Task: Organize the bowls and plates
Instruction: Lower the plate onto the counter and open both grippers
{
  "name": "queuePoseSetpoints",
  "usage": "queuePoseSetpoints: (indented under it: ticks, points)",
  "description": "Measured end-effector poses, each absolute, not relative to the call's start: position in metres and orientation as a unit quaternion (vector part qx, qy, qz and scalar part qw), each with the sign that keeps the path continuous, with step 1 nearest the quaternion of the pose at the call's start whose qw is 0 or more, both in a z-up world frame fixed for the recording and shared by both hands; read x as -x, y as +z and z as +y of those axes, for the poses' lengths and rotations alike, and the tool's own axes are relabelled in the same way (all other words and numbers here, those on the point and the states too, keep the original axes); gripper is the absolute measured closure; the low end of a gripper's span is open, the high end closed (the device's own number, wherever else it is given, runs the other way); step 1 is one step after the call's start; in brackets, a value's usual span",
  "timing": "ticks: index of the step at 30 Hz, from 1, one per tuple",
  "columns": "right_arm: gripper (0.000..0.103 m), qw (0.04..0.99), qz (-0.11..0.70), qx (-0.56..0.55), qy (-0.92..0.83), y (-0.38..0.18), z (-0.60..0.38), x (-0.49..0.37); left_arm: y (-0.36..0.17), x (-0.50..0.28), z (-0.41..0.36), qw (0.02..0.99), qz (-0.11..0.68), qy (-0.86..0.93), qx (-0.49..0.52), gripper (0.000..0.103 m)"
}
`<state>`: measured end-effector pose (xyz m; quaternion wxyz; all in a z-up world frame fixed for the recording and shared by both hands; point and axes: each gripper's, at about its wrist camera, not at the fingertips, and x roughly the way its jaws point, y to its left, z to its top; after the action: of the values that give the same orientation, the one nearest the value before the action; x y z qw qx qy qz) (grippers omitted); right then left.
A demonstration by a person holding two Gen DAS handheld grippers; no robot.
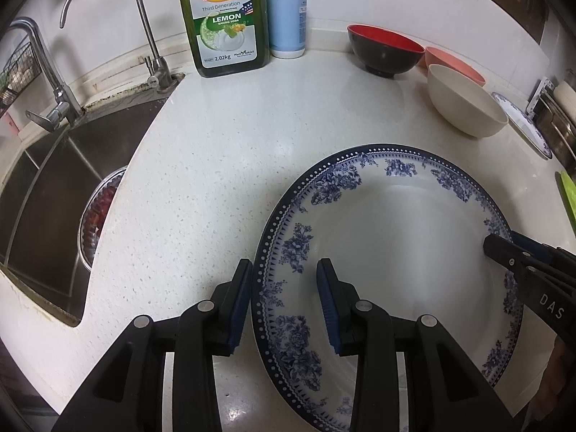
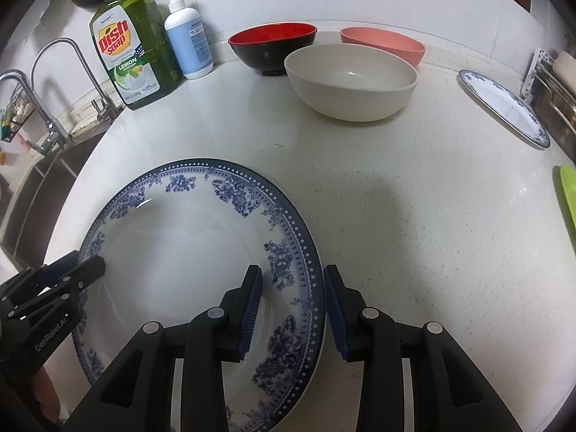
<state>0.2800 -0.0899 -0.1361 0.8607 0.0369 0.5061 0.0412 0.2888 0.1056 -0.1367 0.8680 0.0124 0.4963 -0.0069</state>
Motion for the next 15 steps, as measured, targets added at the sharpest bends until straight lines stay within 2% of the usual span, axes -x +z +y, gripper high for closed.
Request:
queuePoseSetpoints:
  ticks: [3, 4, 6, 8, 9, 15]
  points:
    - [0.066, 0.859, 0.508, -0.043, 0.042, -0.136, -0.091, -0.280, -0.134, -0.287, 0.104, 0.870, 0.492, -0.005, -0.015, 0.062]
    - [0.065, 0.860, 0.506, -0.044, 0.041, -0.135, -0.092, -0.280, -0.131, -0.286, 0.103, 0.873, 0.487, -0.001, -0.019, 0.055]
    - [0.063, 0.864, 0.499, -0.049, 0.044, -0.130, -0.093, -0.278, -0.124, -0.283, 0.100, 0.880, 0.473, 0.007, -0.029, 0.048]
    - [0.052, 0.872, 0.486, -0.043, 0.039, -0.121, -0.094, -0.275, -0.114, -0.279, 0.098, 0.889, 0.456, 0.011, -0.037, 0.040]
    - [0.051, 0.876, 0.480, -0.040, 0.038, -0.116, -0.095, -0.273, -0.108, -0.278, 0.095, 0.893, 0.449, 0.016, -0.043, 0.034]
    - [0.042, 0.887, 0.457, -0.055, 0.029, -0.093, -0.111, -0.263, -0.077, -0.274, 0.076, 0.907, 0.418, -0.011, -0.047, 0.017]
